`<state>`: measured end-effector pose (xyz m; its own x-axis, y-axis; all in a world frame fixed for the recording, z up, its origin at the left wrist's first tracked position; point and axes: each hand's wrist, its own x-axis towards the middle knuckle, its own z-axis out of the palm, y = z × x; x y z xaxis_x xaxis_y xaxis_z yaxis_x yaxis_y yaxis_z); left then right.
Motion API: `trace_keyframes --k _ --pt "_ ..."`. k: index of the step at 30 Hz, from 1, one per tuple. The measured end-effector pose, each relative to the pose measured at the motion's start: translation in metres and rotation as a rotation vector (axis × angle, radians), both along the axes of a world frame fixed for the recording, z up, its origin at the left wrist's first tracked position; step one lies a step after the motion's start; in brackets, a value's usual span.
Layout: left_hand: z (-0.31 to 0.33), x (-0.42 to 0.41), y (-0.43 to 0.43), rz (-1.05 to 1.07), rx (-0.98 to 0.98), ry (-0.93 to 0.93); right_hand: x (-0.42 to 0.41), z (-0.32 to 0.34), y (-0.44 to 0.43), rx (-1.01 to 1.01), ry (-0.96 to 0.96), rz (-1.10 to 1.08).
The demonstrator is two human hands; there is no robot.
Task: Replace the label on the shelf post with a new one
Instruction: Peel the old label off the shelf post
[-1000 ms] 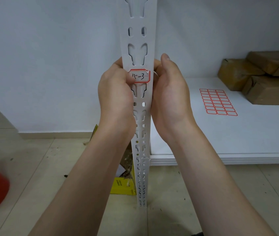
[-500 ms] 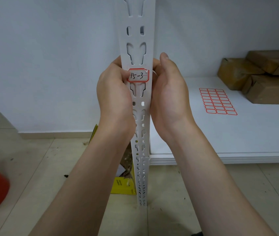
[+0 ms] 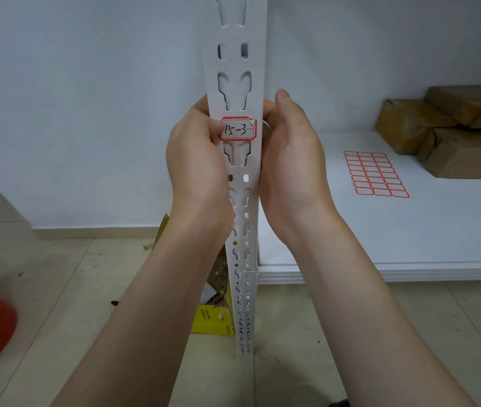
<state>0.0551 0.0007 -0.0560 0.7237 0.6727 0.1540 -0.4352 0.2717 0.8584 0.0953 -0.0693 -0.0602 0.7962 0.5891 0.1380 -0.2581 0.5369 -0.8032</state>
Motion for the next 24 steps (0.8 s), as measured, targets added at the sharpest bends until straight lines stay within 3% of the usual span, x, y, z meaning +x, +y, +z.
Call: trace_keyframes --k 6,10,15,19,24 --pt "-0.007 -0.004 -0.007 0.224 0.336 0.025 0.001 0.001 -0.002 -0.011 -0.004 -0.024" --pt "-0.024 -0.009 -0.006 0.518 0.576 -0.043 0.005 -0.003 -0.004 -0.096 -0.064 -0.109" --pt "-0.043 -0.011 0.017 0.918 1.009 -0.032 0.008 -0.004 -0.009 -0.203 -0.143 -0.172" --pt "-0.046 -0.011 0.028 1.043 1.135 -0.029 0.007 -0.004 -0.011 -0.187 -0.121 -0.177" --pt "-0.045 -0.011 0.030 1.063 1.146 -0.050 0.006 -0.003 -0.009 -0.180 -0.111 -0.179"
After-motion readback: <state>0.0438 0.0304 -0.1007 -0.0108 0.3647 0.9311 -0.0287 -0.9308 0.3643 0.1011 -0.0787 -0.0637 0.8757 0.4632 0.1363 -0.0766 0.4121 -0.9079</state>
